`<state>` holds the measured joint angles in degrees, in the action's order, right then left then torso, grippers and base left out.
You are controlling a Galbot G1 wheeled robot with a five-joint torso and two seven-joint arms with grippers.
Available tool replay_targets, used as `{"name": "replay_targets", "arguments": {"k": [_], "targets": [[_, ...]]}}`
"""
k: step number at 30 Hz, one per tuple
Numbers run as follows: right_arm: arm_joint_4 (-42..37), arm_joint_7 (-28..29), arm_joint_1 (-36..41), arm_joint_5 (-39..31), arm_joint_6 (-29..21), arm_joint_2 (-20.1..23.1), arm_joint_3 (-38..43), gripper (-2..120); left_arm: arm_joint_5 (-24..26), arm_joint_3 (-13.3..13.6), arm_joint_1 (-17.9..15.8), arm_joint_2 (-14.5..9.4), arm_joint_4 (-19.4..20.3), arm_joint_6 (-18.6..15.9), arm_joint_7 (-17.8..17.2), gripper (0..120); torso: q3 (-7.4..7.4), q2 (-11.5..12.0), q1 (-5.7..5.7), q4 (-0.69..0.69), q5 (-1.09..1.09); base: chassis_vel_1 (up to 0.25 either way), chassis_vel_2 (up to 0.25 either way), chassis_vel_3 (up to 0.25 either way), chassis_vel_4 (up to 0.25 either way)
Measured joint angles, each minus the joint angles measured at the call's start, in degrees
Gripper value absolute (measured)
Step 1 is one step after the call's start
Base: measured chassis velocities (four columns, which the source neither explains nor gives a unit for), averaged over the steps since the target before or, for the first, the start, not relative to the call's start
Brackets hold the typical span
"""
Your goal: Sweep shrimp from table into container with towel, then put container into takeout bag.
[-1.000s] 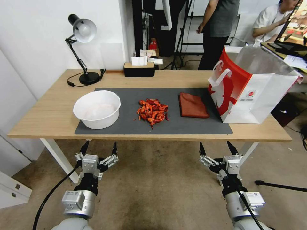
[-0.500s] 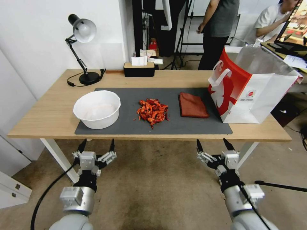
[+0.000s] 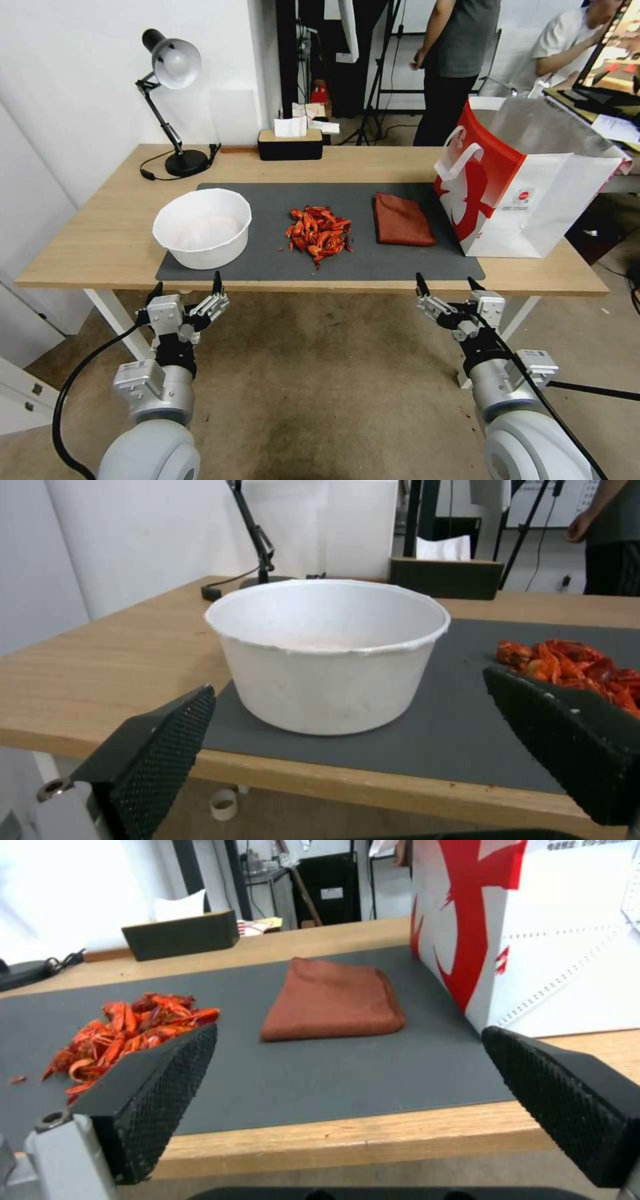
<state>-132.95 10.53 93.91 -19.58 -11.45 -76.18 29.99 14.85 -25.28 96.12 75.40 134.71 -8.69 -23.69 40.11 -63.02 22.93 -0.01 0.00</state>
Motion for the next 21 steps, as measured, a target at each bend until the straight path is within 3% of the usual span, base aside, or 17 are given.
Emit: {"name": "replay_targets", "arguments": {"k": [4, 7, 8, 11, 12, 15, 16, 18, 19, 21], "targets": [[-0.33, 0.0, -0.25, 0.24, 0.37, -0.27, -0.01, 100, -0.07, -0.18, 0.17, -0.26, -0.05, 0.38, 0.28, 100, 0.0, 0.0, 0.0, 0.01, -0.01, 0.0, 0.0, 0.0, 0.0], [-0.34, -0.21, 0.02, 0.61, 0.44, -0.36, -0.29, 100, 1.05, -2.4, -2.03, -3.13, -0.08, 0.31, 0.5, 100, 0.0, 0.0, -0.01, 0.02, -0.02, 0.0, 0.0, 0.0, 0.0], [-0.34, -0.21, 0.02, 0.61, 0.44, -0.36, -0.29, 100, 1.05, -2.4, -2.03, -3.13, -0.08, 0.31, 0.5, 100, 0.0, 0.0, -0.01, 0.02, -0.02, 0.0, 0.0, 0.0, 0.0], [-0.37, -0.36, 0.09, 0.82, 0.46, -0.16, -0.47, 100, 5.72, -5.62, -6.41, -9.71, -0.53, -1.08, 1.16, 100, 0.0, 0.0, 0.0, 0.0, -0.01, 0.0, 0.0, 0.0, 0.0], [-0.37, -0.36, 0.09, 0.82, 0.46, -0.16, -0.47, 100, 5.72, -5.62, -6.41, -9.71, -0.53, -1.08, 1.16, 100, 0.0, 0.0, 0.0, 0.0, -0.01, 0.0, 0.0, 0.0, 0.0], [-0.53, -0.53, 0.07, 1.16, 0.43, -0.05, -0.65, 100, 12.57, -6.94, -10.8, -17.48, -3.24, -1.44, 2.26, 100, 0.0, 0.0, 0.0, 0.01, -0.02, 0.0, 0.0, 0.0, 0.0], [-0.53, -0.53, 0.07, 1.16, 0.43, -0.05, -0.65, 100, 12.57, -6.94, -10.8, -17.48, -3.24, -1.44, 2.26, 100, 0.0, 0.0, 0.0, 0.01, -0.02, 0.0, 0.0, 0.0, 0.0], [-0.58, -0.67, 0.27, 2.14, 0.48, -0.04, -0.91, 100, 17.55, -6.64, -14.42, -23.87, -6.56, -1.29, 3.39, 100, 0.0, 0.0, 0.0, 0.02, -0.02, 0.0, 0.0, 0.0, 0.0], [-0.58, -0.67, 0.27, 2.14, 0.48, -0.04, -0.91, 100, 17.55, -6.64, -14.42, -23.87, -6.56, -1.29, 3.39, 100, 0.0, 0.0, 0.0, 0.02, -0.02, 0.0, 0.0, 0.0, 0.0], [-0.67, -0.88, 0.77, 2.97, 1.16, -0.06, -1.08, 100, 22.53, -5.29, -20.62, -31.4, -11.66, -0.91, 5.83, 100, 0.0, 0.0, 0.0, 0.0, -0.03, 0.0, 0.0, 0.0, 0.0]]}}
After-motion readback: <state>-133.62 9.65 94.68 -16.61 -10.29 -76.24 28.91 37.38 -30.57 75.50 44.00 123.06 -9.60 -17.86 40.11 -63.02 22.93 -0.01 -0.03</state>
